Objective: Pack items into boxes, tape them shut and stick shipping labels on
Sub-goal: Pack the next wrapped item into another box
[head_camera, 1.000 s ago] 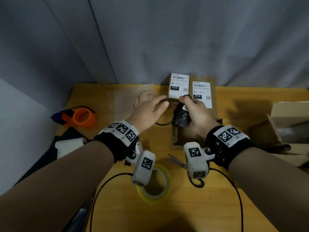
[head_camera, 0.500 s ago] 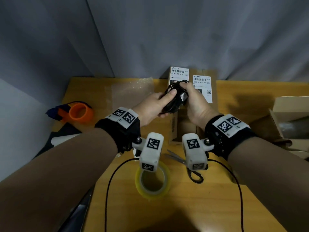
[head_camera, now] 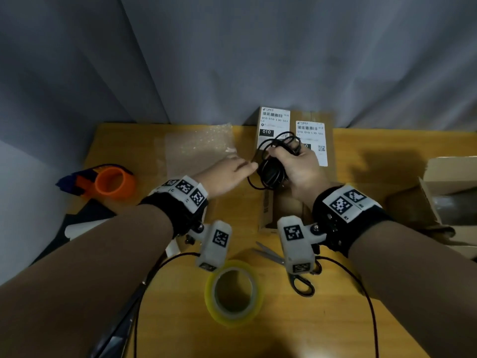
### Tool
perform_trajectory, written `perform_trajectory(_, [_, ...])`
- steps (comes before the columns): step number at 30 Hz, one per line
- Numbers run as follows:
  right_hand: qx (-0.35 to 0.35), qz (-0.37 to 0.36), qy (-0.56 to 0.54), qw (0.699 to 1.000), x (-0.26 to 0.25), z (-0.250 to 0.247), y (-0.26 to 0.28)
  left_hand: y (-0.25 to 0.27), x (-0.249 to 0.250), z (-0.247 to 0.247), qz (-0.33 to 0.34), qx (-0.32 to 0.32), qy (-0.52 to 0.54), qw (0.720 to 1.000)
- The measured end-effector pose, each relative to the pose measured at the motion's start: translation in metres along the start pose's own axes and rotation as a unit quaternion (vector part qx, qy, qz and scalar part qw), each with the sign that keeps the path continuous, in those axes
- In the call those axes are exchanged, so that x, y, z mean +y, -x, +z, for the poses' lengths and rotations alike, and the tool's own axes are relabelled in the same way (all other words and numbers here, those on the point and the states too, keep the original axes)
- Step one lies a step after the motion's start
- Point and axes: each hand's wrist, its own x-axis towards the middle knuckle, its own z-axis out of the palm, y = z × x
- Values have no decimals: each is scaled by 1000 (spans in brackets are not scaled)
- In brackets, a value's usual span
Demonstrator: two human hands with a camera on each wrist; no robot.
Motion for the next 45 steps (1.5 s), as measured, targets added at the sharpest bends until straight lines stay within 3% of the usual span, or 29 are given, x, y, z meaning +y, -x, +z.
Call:
perform_trajectory(2, [16,-12,10,1000,-2,-2,-8,-9,-23,-4,-33,65,-64,995])
perform_trajectory(4, [19,-28,12,999,-4,-1,-14,-19,-44,-4,-98,81,-138,982])
perform_trajectory(10, [17,-101,74,992,-2,9,-26,-46,-77,13,-161,18,-247,955])
perform_trajectory(15, [11,-127,120,985,2,14,-28,-48,-82,13,-149,-6,-337,930])
perform_trajectory(17, [8,-128,122,984,4,14,-27,-48,-85,9,-145,-12,-332,932])
perform_trajectory(21, [1,-116,129,985,11,10,-22,-40,-85,-3,-171,15,-180,969])
perform_trajectory(23, [-2,-107,141,984,13,6,-18,-32,-84,-7,-152,86,-129,976])
perform_trajectory(29, [-13,-92,152,984,9,-9,5,9,-44,-30,-104,240,-30,965])
perform_trajectory(32, [-16,-107,160,981,1,-18,18,35,-12,-45,-72,281,60,955])
perform_trajectory(35, [-39,-128,139,981,-12,-21,33,60,25,-52,-6,256,192,947])
perform_trajectory(37, [-63,-146,145,977,-18,-22,42,76,52,-47,12,214,225,950])
perform_trajectory(40, [-94,-165,142,972,-25,-25,55,85,83,-29,11,132,242,961])
perform_trajectory(42, [-101,-167,109,975,-28,-31,61,87,96,-20,-7,92,310,946])
perform_trajectory(45, [-75,-174,50,981,-32,-42,70,85,104,-11,-14,94,371,924])
